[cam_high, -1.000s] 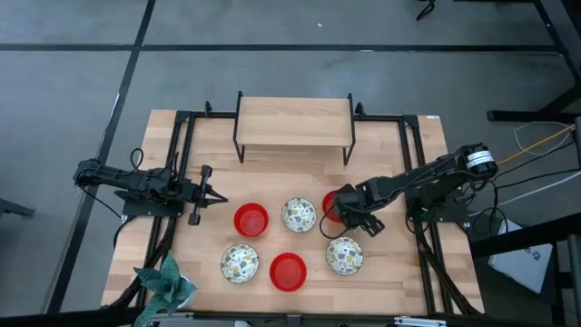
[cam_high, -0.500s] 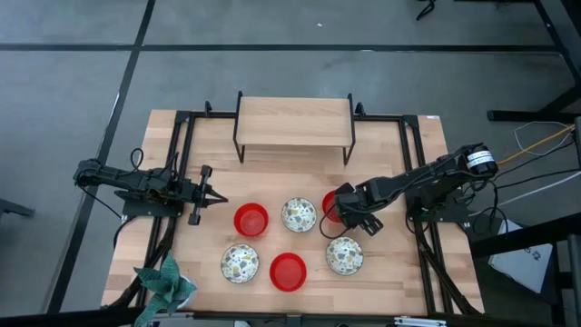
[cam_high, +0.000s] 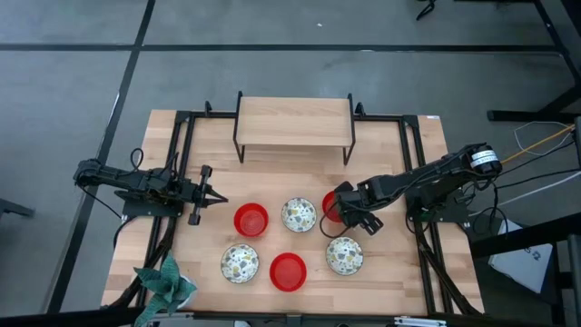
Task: Pick & Place Mini bowls
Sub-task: Put the right red bowl on the shelf
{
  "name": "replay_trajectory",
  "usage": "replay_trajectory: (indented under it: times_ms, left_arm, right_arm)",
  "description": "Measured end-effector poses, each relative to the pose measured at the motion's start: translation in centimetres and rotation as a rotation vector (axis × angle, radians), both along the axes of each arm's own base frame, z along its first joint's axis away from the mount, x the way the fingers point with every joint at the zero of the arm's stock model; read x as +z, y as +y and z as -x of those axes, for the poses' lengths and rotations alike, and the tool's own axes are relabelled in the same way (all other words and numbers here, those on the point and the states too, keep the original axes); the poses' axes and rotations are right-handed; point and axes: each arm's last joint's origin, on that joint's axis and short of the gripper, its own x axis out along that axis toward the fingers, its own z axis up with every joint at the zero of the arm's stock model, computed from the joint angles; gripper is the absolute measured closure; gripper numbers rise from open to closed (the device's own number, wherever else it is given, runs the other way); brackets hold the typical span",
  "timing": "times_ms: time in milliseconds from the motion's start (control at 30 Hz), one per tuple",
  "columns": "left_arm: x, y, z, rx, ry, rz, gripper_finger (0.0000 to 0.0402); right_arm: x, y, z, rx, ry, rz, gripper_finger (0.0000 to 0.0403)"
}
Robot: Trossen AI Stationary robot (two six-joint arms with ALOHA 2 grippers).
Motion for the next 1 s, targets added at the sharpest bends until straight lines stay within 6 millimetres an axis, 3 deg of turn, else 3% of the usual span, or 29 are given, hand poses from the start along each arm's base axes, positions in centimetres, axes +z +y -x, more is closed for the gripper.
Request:
replay_trajectory:
  times_ms: [567, 1000]
  left_arm:
    - [0.01, 0.0, 0.0, 0.0, -0.001, 0.0, 0.0398]
    - [0.01, 0.0, 0.0, 0.0, -0.001, 0.0, 0.0398]
  right_arm:
    - [0.0, 0.01, 0.0, 0.08, -0.001, 0.018, 0.0271]
    - [-0.18, 0.02, -0.06, 0.092, 0.007, 0.021, 0.0283]
